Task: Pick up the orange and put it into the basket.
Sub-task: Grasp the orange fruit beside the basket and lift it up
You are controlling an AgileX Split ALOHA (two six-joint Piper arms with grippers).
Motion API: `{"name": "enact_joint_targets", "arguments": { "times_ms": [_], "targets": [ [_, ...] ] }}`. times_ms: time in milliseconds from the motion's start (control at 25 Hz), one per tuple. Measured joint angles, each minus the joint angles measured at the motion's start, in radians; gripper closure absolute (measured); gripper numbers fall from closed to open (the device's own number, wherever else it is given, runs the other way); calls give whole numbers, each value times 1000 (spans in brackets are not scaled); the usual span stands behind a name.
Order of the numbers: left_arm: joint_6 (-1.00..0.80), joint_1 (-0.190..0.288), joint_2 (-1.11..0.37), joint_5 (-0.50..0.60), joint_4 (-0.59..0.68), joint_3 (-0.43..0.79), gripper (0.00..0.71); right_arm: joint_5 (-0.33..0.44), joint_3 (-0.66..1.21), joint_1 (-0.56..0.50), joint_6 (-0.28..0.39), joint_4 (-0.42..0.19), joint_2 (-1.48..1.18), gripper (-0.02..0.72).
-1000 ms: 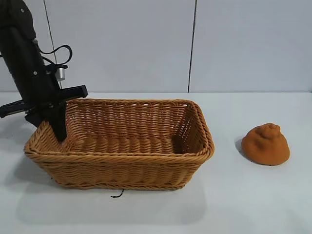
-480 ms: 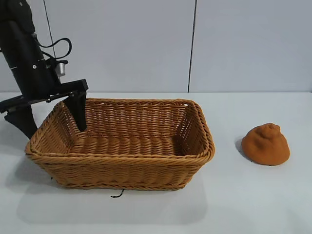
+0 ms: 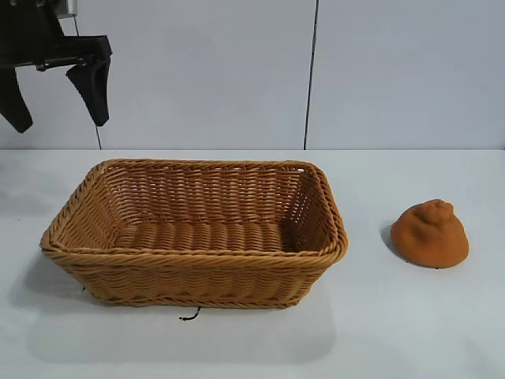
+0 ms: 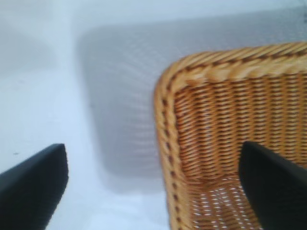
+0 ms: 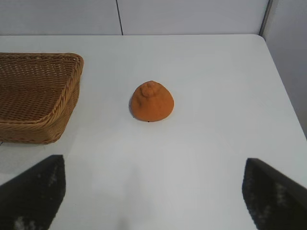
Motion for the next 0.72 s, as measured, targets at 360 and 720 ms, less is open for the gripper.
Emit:
{"name": "enact_joint_targets", "arguments": {
  "times_ms": [360, 720],
  "targets": [
    [1, 54, -116, 0, -1, 152, 16, 0, 0, 0, 0, 0, 0, 10],
    [24, 54, -496, 1, -3, 544, 16, 0, 0, 0, 0, 0, 0, 10]
  ]
}}
